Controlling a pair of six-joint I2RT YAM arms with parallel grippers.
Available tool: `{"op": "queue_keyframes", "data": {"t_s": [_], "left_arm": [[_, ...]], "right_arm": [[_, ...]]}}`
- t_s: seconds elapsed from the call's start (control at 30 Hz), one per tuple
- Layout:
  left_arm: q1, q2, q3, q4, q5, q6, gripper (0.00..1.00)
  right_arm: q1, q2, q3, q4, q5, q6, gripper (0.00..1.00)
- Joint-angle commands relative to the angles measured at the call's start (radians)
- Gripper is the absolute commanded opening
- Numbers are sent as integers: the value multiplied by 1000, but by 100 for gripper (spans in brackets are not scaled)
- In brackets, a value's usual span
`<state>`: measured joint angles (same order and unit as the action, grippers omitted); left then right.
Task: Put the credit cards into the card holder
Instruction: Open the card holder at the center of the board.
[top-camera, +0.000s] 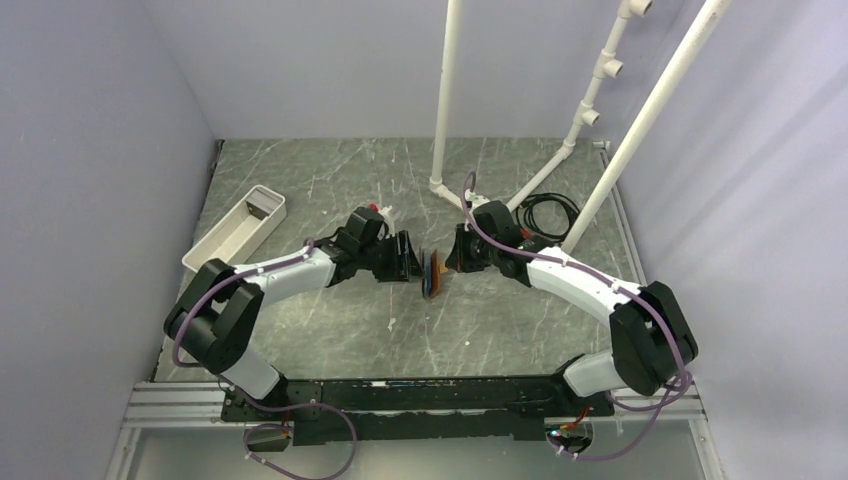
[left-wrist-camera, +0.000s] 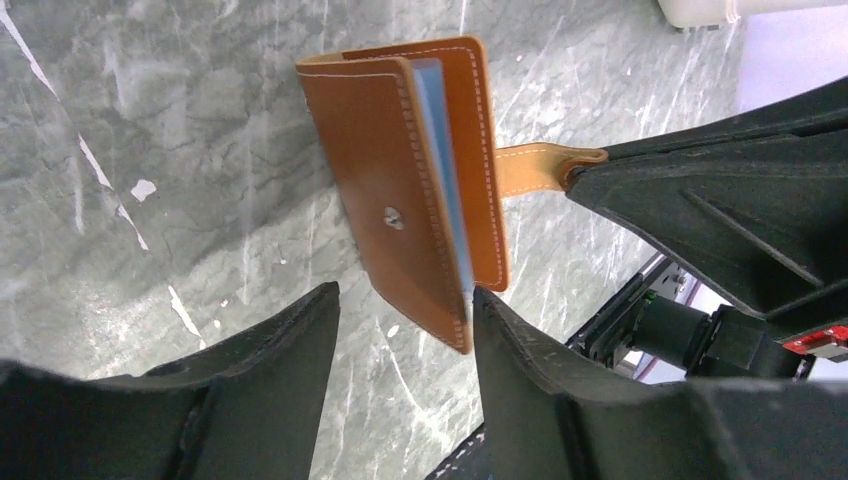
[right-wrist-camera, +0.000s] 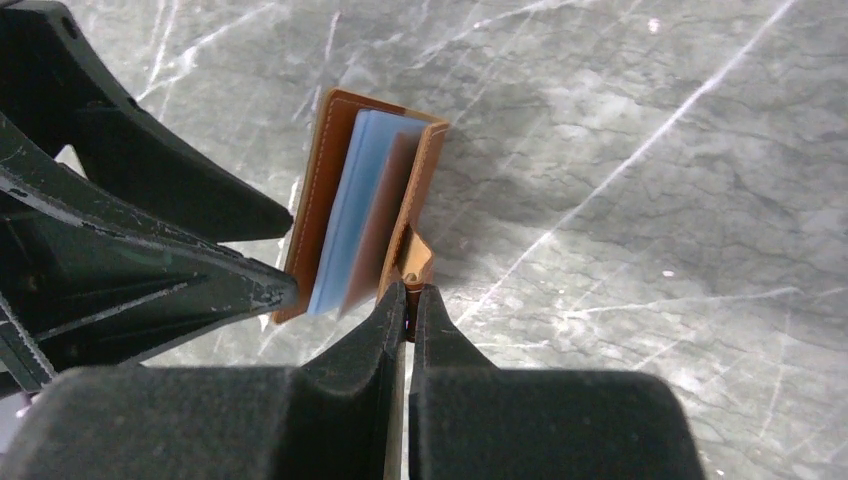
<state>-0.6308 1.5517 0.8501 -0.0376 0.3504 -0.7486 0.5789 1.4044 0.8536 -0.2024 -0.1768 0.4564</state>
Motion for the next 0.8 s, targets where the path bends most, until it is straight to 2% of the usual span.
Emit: {"op": "queue_keyframes", "data": {"t_s": [0.0, 0.2, 0.33, 0.37, 0.4, 0.47, 0.53, 0.67, 0.77], "left_arm": [[2, 32, 44, -9, -12, 23, 52], [2, 56, 41, -2, -22, 21, 35], [2, 76, 45, -1, -19, 25, 20], [2, 83, 47, 3, -11, 25, 16], [2, 88, 49, 11, 7, 25, 12], [1, 102, 56, 28, 39, 21, 3], [-3, 114, 66, 30, 62, 17, 0], [-9, 120, 74, 57, 75, 13, 0], [-9, 114, 69, 59, 70, 12, 0]], "right_arm": [[-4, -27, -21, -31, 83, 4, 0], [-12, -43, -41, -74, 165, 10, 0], [-20, 31, -12, -190, 373, 43, 0], [-19, 43, -1, -217, 429, 46, 4], [-19, 49, 4, -230, 447, 38, 14], [-16, 35, 9, -213, 427, -6, 30], [2, 5, 25, -203, 399, -37, 43], [83, -47, 93, -230, 418, -66, 58], [108, -59, 107, -168, 275, -54, 64]]}}
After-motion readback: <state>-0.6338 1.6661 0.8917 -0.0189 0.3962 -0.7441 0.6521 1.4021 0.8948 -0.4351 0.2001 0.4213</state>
